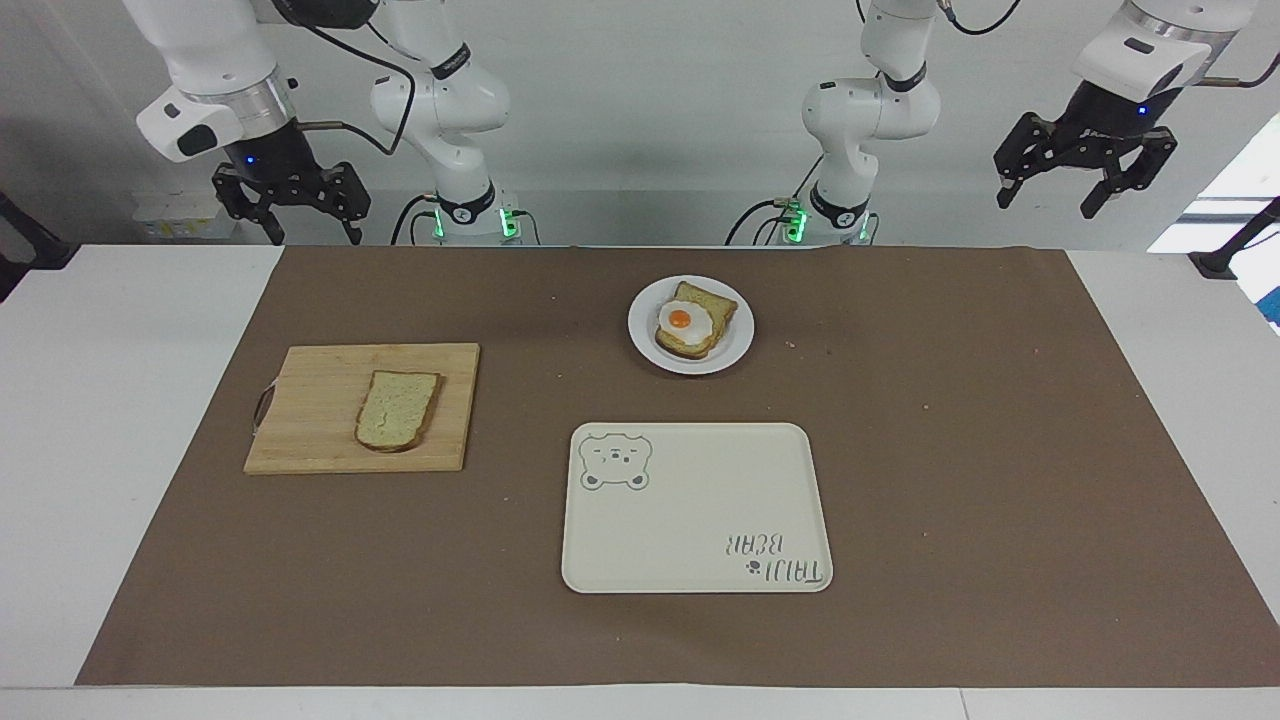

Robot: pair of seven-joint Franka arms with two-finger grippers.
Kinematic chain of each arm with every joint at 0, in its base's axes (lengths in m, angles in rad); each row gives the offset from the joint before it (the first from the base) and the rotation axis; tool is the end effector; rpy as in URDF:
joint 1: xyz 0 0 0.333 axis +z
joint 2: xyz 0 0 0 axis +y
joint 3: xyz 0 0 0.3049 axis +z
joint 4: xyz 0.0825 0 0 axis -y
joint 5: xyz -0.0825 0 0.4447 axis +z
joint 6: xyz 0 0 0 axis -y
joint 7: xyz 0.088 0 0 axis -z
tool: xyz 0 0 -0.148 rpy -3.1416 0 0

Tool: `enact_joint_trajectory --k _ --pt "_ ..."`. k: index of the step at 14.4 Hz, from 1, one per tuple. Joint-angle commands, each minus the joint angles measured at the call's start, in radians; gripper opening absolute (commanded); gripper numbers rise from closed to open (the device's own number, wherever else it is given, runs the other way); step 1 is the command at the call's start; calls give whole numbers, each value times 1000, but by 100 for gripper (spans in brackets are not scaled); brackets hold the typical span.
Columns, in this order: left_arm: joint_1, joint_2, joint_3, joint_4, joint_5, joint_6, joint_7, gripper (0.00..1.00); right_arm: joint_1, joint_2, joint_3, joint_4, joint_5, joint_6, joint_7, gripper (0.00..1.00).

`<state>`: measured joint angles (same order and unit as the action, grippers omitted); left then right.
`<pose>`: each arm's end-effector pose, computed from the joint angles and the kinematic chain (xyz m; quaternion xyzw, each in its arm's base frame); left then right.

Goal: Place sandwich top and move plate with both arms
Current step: 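Reach the right gripper down to the bread slice on the board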

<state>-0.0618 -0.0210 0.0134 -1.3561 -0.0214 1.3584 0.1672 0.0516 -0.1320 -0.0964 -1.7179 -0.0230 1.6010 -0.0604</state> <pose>0.5798 -0.0315 0.6778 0.9938 -0.1099 0.0123 0.0099 0.5771 -0.0318 0.5749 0.9999 0.0084 0.0070 0.0055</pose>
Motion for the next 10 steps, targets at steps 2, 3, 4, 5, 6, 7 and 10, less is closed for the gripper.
enact_joint_trajectory --k 2,3,4,5,6,7,10 --pt "13 -16 -9 -11 8 -10 11 100 -35 -20 3 -78 12 53 -41 100" --pt "13 -16 -9 -11 8 -10 11 100 -45 -20 3 -91 12 54 -42 100" --pt "13 -16 -9 -11 8 -10 11 100 -48 -20 3 -107 12 66 -41 100" --pt "13 -16 -9 -11 8 -10 11 100 -49 -15 1 -129 14 88 -41 100" --pt "13 -16 -9 -11 8 -10 11 100 -53 -6 3 -159 14 118 -41 100" --pt "13 -16 -9 -11 8 -10 11 100 -53 17 3 -199 14 173 -41 100" --pt "13 -16 -9 -11 8 -10 11 100 -56 81 3 -284 17 322 -50 100"
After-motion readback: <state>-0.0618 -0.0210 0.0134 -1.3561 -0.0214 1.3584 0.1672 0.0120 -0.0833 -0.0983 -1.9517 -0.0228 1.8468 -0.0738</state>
